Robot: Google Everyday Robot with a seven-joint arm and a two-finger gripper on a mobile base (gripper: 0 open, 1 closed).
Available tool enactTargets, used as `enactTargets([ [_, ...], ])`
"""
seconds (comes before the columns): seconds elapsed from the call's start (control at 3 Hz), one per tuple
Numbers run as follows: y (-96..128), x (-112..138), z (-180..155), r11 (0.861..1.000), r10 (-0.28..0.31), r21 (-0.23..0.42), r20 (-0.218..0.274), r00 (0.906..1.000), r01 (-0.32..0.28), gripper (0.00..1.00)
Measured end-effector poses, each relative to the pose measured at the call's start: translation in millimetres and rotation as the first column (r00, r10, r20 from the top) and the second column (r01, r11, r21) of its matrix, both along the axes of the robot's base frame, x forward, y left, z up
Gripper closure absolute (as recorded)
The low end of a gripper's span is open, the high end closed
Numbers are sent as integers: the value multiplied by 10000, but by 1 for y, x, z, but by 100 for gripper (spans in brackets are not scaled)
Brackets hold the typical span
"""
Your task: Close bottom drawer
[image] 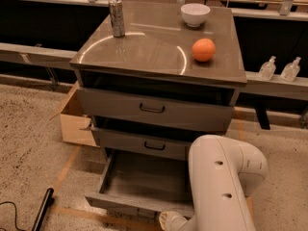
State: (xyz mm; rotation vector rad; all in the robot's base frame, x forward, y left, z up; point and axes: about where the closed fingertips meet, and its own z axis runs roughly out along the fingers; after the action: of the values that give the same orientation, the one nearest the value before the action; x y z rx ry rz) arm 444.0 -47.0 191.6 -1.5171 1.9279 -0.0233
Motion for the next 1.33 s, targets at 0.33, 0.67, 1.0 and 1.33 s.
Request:
enactTargets([
  [0.33,2,18,3,9996,-145,-221,569,9983,158,100],
  [0.67,5,37,5,9993,-215,-283,1028,9945,245,100],
  [1.0,11,56,2,9992,-212,-312,1336,9908,256,100],
  [1.33,10,71,-7,9981,-254,-517,1447,9892,332,100],
])
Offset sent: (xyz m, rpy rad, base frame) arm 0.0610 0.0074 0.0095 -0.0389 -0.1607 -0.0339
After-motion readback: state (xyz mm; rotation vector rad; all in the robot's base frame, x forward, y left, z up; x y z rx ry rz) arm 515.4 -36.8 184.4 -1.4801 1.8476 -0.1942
